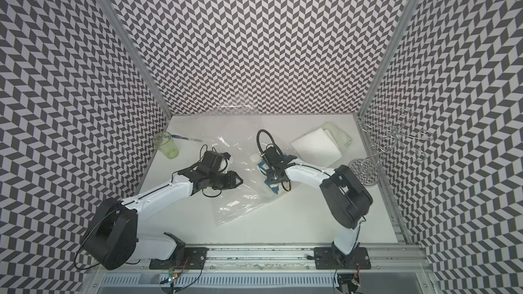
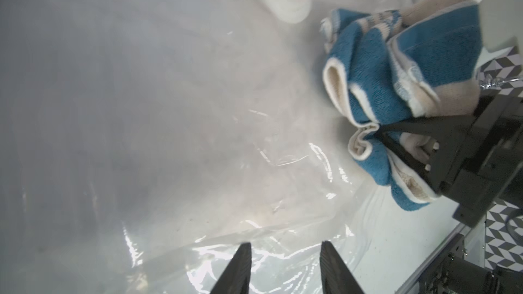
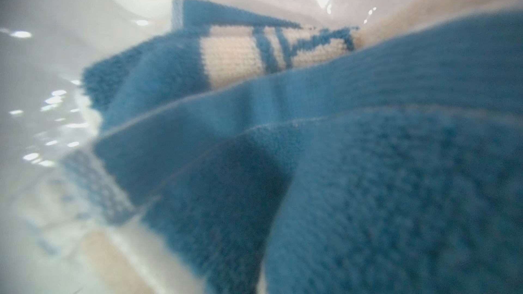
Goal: Place the folded towel into the vacuum bag
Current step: Pick up the towel from the vacuum bag, then open the vacuum bag at the center of the board.
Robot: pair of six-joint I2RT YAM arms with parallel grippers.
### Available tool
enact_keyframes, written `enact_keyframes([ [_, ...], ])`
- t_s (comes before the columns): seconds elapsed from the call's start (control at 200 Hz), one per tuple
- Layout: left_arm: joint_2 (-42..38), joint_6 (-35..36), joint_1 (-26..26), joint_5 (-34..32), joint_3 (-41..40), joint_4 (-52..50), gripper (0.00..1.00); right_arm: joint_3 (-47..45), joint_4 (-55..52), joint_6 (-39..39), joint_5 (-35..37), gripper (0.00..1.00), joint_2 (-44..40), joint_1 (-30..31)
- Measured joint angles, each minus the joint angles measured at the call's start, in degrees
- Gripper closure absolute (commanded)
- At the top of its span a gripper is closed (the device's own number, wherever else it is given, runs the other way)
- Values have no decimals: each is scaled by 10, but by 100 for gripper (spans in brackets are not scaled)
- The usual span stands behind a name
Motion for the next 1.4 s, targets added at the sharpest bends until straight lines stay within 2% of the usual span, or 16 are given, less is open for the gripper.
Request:
enact_keyframes([
  [0.14, -53, 50, -112, -61, 41, -11, 34, -8, 1, 0, -74, 82, -105, -60],
  [0.275, -67, 101, -220, -107, 50, -11, 25, -64, 13, 5, -94, 82, -213, -142],
  [0.361, -22, 137, -270, -141, 60, -11, 15, -114, 9, 10, -100, 82, -261, -176],
  [0.516, 119, 194, -329, -211, 110, -31, 12, -190, -4, 23, -115, 82, -314, -207],
  [0.616, 188, 224, -337, -253, 132, -48, 11, -216, -11, 31, -123, 82, -339, -214],
  [0.726, 221, 246, -337, -299, 138, -65, 11, -221, -12, 31, -133, 82, -350, -216],
  [0.921, 232, 276, -336, -376, 140, -69, 19, -221, -9, 29, -147, 82, -350, -216],
  [1.167, 225, 295, -330, -427, 139, -63, 16, -221, -6, 28, -164, 82, -347, -216],
  [1.287, 219, 308, -317, -433, 139, -52, 26, -221, 2, 28, -172, 82, -346, -216],
  [1.397, 219, 315, -299, -428, 139, -47, 49, -221, 4, 28, -175, 82, -341, -216],
])
